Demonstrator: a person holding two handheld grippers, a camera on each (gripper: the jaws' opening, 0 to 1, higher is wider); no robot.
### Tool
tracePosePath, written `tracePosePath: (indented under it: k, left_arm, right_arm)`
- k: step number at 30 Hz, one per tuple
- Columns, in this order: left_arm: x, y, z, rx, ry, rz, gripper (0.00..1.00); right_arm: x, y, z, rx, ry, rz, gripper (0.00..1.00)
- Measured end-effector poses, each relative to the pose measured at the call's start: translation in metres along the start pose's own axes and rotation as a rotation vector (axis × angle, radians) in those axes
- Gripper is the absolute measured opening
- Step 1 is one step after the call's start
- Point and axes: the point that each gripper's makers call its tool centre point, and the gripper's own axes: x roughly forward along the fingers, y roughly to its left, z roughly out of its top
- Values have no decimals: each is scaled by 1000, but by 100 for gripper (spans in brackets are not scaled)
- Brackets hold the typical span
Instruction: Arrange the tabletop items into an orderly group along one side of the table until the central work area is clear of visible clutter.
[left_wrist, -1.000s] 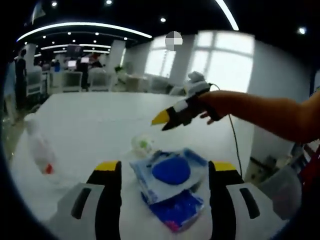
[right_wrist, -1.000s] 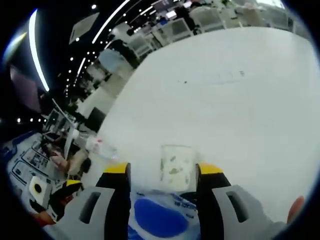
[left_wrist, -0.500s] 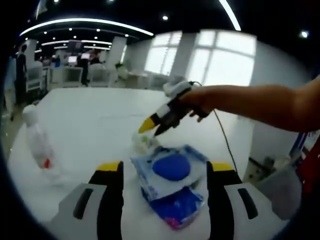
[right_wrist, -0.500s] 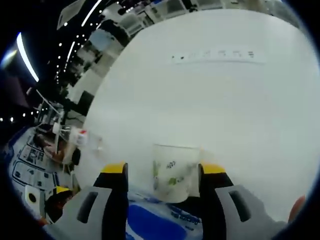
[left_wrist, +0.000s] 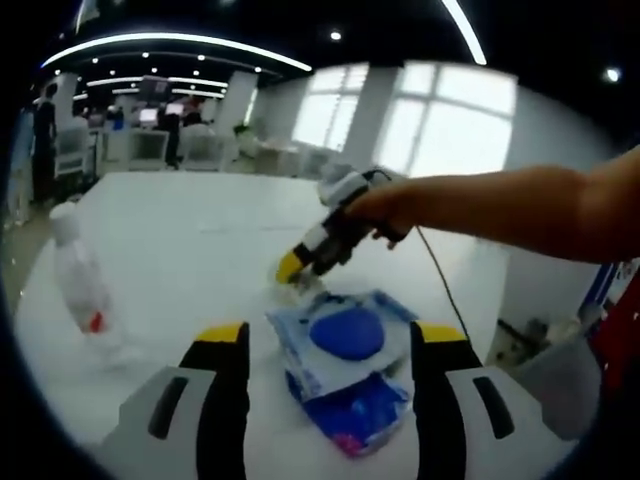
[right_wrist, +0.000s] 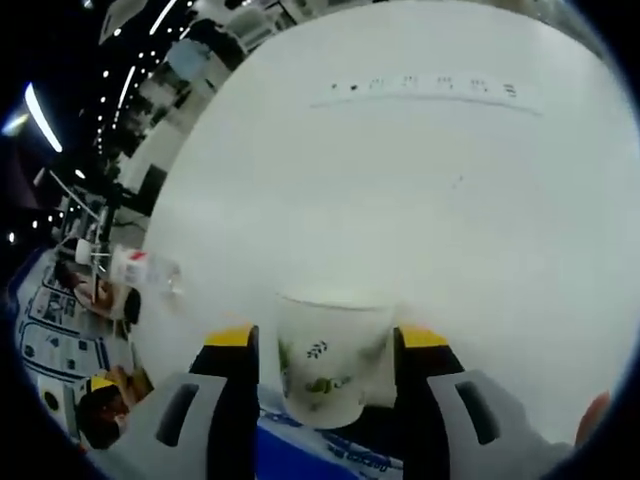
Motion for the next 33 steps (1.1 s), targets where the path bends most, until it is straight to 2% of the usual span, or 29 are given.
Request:
tracePosePath:
  k: [3,8,12,17,23,27,30,33]
  left_arm:
    - [0,1,0,-4,2,0,61]
    - [0,2,-2,-8,8,-1,60]
    - [0,3,-3,-10,8,2,60]
    - [-1,3,-2,-16,7,5,59]
    - [-5,7,1,-28,-5,17,58]
    - [-14,13,9,-44,-24,36,58]
    - [-22,18,11,-45,-31,53,58]
    - [-33,25,11,-48,-35,75,57]
  right_arm:
    - [-5,3,-1,1,-7,5,42]
    - [-6,-2,1,3,-21,4,41]
    - [-11,0,11,-6,-75,19,41]
    - [-27,21,31,-51,-184,65,40]
    - [-42,45,45,-109,-285,116,39]
    - [-53,73,52,-168,-373,172,39]
    - [-61,99,58,-234,-469,222,39]
    - [-64,116,56,-250,-521,254,38]
